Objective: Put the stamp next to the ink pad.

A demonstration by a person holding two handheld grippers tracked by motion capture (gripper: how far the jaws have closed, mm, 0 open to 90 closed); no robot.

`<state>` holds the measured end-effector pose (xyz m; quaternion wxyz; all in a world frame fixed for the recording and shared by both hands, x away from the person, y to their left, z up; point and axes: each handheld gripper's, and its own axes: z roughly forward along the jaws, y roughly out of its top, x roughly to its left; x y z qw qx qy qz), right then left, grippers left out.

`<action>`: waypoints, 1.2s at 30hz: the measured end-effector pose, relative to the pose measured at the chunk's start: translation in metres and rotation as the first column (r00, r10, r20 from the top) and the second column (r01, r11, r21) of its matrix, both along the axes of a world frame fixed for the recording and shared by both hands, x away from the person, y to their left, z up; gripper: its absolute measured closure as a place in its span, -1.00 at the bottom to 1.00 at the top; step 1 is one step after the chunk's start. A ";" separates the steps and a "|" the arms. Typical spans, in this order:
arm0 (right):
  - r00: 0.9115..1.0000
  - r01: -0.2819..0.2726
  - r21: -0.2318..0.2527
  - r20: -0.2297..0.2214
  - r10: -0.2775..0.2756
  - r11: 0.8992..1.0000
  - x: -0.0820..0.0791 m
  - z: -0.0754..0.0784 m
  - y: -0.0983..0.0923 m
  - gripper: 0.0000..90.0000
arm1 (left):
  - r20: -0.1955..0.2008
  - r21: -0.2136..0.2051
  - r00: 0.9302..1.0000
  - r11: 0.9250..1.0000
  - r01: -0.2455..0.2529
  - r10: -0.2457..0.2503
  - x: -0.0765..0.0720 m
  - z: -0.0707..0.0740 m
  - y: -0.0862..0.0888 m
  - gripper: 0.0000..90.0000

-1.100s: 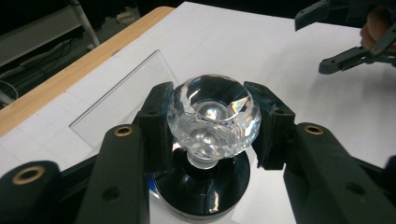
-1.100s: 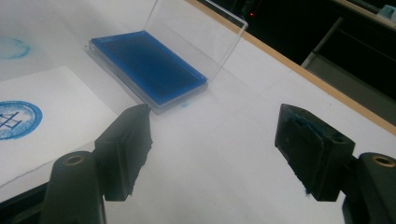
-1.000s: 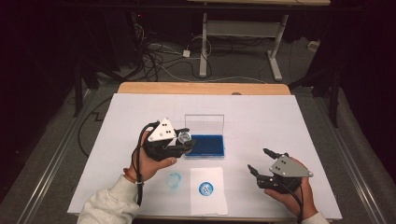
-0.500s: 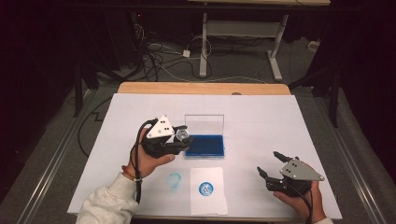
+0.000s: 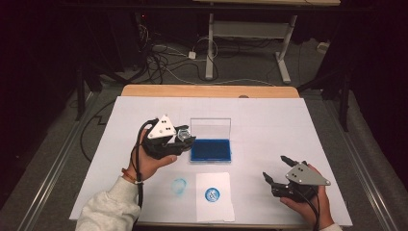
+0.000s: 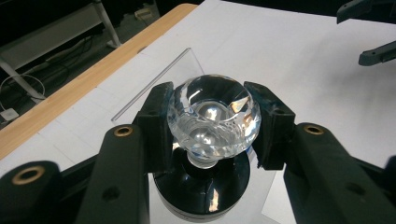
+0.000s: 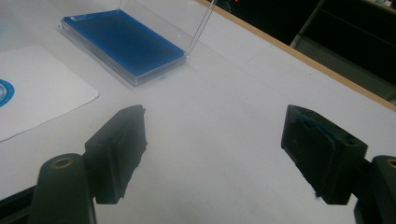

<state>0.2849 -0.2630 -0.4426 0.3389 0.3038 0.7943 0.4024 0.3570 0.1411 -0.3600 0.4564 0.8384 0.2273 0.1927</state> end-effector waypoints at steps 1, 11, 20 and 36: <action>1.000 -0.003 -0.005 -0.001 0.003 1.000 0.000 0.000 0.000 -0.51 | 0.003 0.003 1.000 1.000 -0.008 0.008 0.001 0.001 0.002 0.20; 1.000 0.001 -0.021 0.000 -0.001 1.000 -0.003 -0.001 0.001 -0.50 | -0.019 0.025 0.999 0.999 -0.038 0.039 0.013 0.001 0.014 0.20; 1.000 -0.002 -0.033 -0.017 0.002 0.999 -0.002 -0.004 0.002 -0.50 | -0.074 0.041 0.996 0.998 -0.055 0.058 0.030 -0.027 0.013 0.20; 1.000 -0.009 -0.062 -0.027 0.007 0.998 -0.002 -0.008 0.002 -0.49 | -0.125 0.118 0.988 0.990 -0.077 0.092 0.051 -0.071 0.002 0.19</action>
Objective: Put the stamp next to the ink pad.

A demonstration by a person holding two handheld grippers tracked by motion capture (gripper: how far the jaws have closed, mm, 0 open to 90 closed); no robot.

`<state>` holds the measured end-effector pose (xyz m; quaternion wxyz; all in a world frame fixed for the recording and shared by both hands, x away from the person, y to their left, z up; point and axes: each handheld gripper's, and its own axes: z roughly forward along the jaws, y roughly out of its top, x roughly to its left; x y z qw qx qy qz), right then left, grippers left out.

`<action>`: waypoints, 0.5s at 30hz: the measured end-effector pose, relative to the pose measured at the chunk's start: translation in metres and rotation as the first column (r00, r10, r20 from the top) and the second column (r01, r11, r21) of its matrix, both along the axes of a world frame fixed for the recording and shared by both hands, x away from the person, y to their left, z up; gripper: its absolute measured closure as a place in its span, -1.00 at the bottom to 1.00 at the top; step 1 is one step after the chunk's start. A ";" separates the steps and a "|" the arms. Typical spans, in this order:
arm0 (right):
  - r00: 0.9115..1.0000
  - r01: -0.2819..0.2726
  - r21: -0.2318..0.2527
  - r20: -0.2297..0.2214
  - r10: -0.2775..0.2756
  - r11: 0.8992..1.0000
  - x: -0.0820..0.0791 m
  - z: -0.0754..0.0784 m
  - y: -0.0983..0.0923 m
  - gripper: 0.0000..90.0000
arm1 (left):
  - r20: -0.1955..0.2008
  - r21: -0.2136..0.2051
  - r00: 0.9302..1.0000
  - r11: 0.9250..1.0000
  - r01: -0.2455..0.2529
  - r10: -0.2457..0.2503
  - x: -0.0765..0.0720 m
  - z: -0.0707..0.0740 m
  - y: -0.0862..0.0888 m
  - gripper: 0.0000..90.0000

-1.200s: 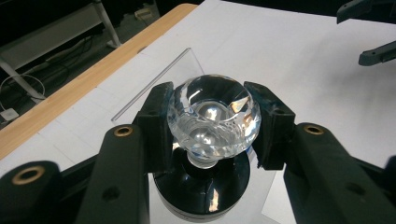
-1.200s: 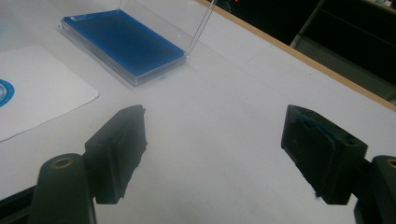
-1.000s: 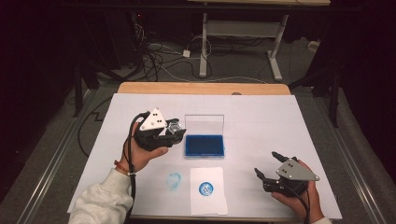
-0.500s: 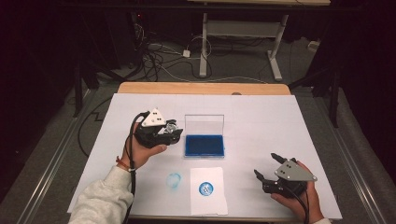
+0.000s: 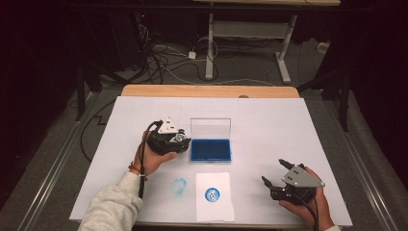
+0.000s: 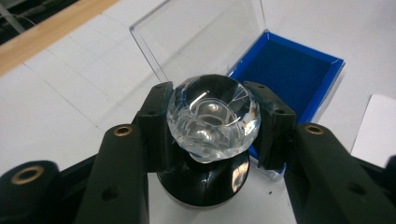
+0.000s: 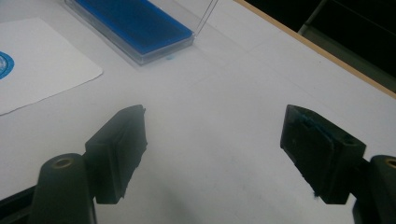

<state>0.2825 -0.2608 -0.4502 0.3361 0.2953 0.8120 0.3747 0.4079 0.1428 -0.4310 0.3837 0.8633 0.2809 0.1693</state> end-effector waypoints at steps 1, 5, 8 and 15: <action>1.000 0.002 0.002 0.000 -0.002 1.000 0.000 0.000 0.000 -0.49 | -0.005 0.002 1.000 1.000 0.000 0.000 0.000 -0.001 0.000 0.19; 1.000 0.001 0.001 -0.002 -0.001 1.000 0.001 0.000 -0.001 -0.49 | -0.020 0.005 1.000 1.000 0.004 -0.004 0.001 -0.006 -0.001 0.19; 1.000 -0.001 -0.010 -0.004 0.001 1.000 0.001 0.000 0.000 -0.48 | -0.025 0.025 1.000 1.000 0.007 -0.007 0.001 -0.009 -0.003 0.19; 1.000 -0.001 -0.012 -0.002 0.001 1.000 0.001 0.000 -0.001 -0.47 | -0.019 0.013 1.000 1.000 -0.002 0.002 0.001 -0.008 0.000 0.17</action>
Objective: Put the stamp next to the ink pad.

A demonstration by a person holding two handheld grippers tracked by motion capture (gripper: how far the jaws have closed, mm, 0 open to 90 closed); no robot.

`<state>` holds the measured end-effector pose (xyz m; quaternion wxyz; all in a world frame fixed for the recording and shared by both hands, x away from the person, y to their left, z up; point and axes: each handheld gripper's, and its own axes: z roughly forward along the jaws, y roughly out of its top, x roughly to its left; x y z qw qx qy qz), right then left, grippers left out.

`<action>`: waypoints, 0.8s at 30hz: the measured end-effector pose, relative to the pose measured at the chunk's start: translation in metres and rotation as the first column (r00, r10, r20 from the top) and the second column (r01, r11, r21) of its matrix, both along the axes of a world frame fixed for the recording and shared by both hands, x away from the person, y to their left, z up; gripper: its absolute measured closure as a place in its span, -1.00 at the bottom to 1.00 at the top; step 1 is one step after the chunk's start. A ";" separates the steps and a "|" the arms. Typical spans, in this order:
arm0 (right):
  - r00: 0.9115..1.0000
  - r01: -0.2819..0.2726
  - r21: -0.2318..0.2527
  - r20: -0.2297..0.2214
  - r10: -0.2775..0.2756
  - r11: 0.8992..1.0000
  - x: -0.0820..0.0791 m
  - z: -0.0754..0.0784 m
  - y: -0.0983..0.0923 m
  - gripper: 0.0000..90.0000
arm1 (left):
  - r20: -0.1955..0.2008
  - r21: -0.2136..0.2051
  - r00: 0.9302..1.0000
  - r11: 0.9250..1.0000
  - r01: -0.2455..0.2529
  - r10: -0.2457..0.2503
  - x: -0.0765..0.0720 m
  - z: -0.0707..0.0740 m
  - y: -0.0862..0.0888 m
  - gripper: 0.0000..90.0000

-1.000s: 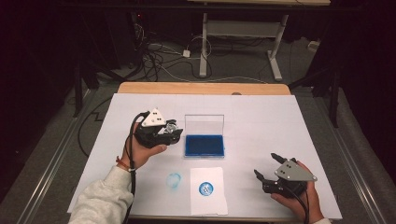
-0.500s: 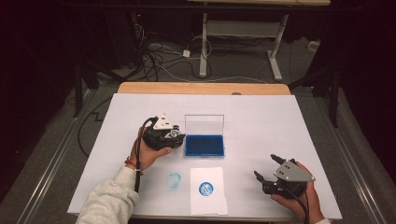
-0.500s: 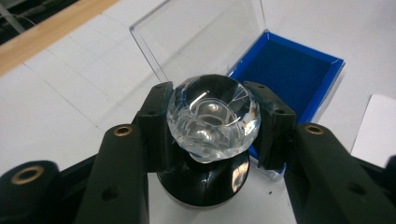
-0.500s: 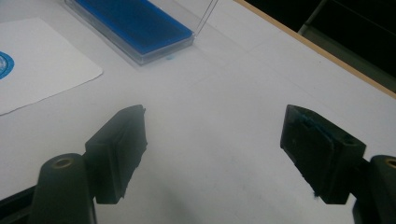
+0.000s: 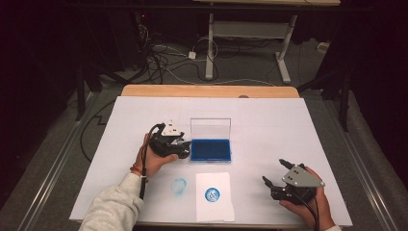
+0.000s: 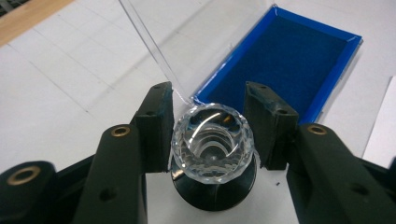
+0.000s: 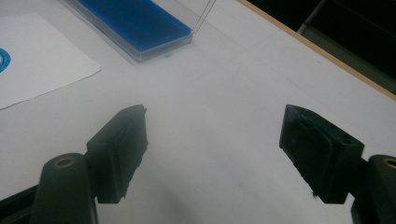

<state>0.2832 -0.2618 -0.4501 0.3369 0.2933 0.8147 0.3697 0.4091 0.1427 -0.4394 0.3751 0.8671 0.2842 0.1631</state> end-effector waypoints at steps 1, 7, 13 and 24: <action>1.000 -0.002 0.000 -0.001 0.002 1.000 0.000 0.000 0.000 -0.47 | -0.002 -0.001 1.000 1.000 0.000 0.000 0.000 0.000 0.000 0.16; 1.000 -0.005 -0.004 -0.005 0.005 1.000 0.000 -0.001 0.001 -0.47 | -0.009 0.003 1.000 1.000 0.003 -0.003 0.000 -0.001 -0.001 0.17; 1.000 -0.008 -0.007 -0.008 0.008 1.000 0.000 -0.001 0.001 -0.47 | -0.009 0.003 1.000 1.000 0.001 -0.001 0.000 -0.001 0.000 0.15; 1.000 -0.013 -0.009 -0.009 0.013 1.000 0.000 -0.001 0.002 -0.47 | 0.012 -0.005 1.000 1.000 -0.003 0.003 -0.002 0.003 0.002 0.09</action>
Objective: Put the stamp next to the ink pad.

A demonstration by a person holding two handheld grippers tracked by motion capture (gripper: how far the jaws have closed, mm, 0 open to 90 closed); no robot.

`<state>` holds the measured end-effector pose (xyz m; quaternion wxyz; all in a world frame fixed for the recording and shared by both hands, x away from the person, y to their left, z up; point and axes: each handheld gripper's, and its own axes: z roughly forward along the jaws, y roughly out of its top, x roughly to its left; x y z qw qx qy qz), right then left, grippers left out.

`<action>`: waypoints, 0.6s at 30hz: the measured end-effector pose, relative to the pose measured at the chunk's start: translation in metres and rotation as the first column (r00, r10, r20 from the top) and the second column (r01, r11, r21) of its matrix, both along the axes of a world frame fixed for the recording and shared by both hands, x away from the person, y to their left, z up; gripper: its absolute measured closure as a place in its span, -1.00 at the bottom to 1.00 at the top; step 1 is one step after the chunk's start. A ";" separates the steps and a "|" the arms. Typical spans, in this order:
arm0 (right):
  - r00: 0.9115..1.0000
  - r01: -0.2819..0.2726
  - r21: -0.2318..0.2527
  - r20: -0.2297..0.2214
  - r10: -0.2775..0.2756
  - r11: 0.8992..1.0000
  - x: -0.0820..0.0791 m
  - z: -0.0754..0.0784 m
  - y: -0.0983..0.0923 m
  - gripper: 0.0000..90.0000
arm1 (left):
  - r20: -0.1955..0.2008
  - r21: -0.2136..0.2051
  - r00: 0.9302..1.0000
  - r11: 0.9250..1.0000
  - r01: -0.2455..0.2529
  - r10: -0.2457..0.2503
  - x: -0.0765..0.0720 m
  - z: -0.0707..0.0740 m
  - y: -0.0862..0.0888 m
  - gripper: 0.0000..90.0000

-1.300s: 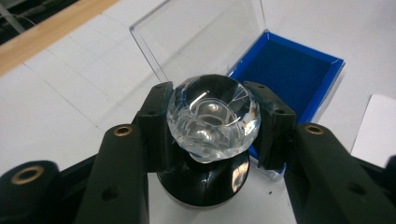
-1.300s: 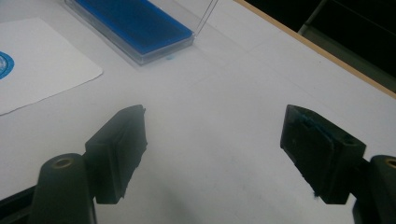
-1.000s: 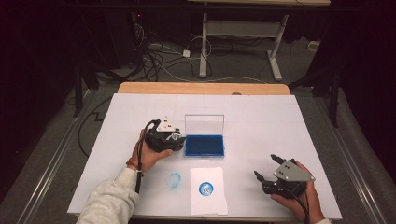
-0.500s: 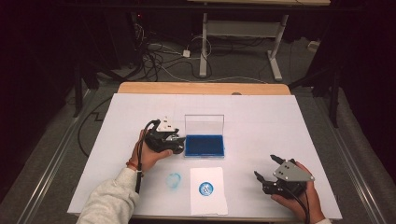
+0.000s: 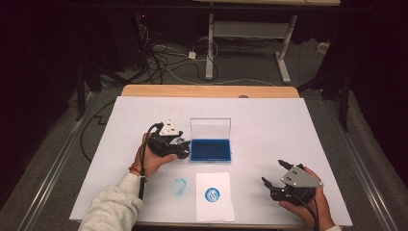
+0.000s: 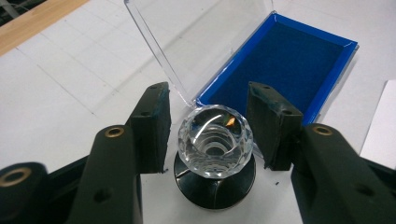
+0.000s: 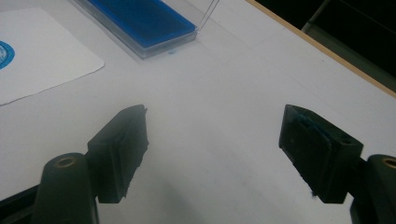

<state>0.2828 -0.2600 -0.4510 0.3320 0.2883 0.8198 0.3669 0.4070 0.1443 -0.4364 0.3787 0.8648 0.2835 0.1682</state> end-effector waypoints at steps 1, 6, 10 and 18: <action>1.000 -0.001 0.000 0.000 0.001 1.000 0.000 0.000 0.000 -0.47 | 0.002 0.004 1.000 1.000 0.000 0.000 0.000 0.000 0.000 0.08; 1.000 0.003 -0.002 0.001 -0.003 1.000 0.000 0.000 -0.001 -0.46 | 0.032 0.008 0.999 1.000 -0.002 0.002 -0.003 0.004 -0.001 0.02; 1.000 0.002 -0.003 0.002 -0.002 1.000 0.001 0.000 -0.001 -0.46 | 0.048 -0.006 0.999 1.000 -0.018 0.018 -0.005 0.006 -0.001 -0.07; 1.000 0.001 -0.002 0.002 -0.001 1.000 0.000 0.000 -0.001 -0.46 | 0.084 -0.027 0.996 0.999 -0.034 0.036 -0.008 0.010 -0.002 -0.23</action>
